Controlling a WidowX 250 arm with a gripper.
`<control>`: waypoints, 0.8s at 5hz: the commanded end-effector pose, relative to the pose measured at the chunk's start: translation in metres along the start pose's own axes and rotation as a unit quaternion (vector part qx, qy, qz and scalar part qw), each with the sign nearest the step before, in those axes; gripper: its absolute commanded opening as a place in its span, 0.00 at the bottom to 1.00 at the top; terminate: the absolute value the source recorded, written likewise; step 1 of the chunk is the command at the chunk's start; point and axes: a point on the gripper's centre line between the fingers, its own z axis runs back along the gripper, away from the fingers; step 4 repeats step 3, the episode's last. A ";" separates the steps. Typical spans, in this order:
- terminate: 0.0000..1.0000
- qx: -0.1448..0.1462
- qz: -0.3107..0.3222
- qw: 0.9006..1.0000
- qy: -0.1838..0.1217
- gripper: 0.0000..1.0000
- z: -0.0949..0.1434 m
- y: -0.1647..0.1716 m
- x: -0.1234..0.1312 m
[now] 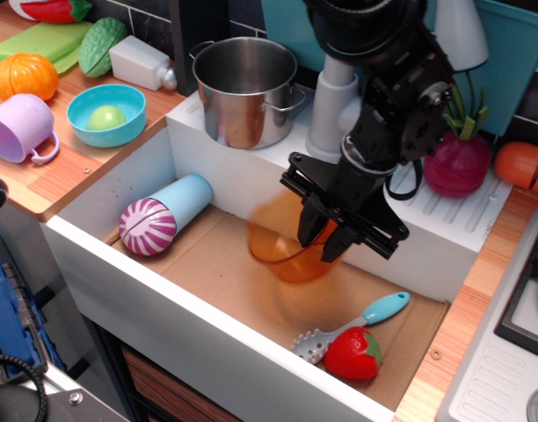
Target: Flip orange pot upright in sink
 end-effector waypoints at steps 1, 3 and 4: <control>0.00 -0.002 0.007 1.000 -0.016 1.00 0.008 0.004 0.007; 1.00 -0.002 0.007 1.000 -0.016 1.00 0.008 0.004 0.007; 1.00 -0.002 0.007 1.000 -0.016 1.00 0.008 0.004 0.007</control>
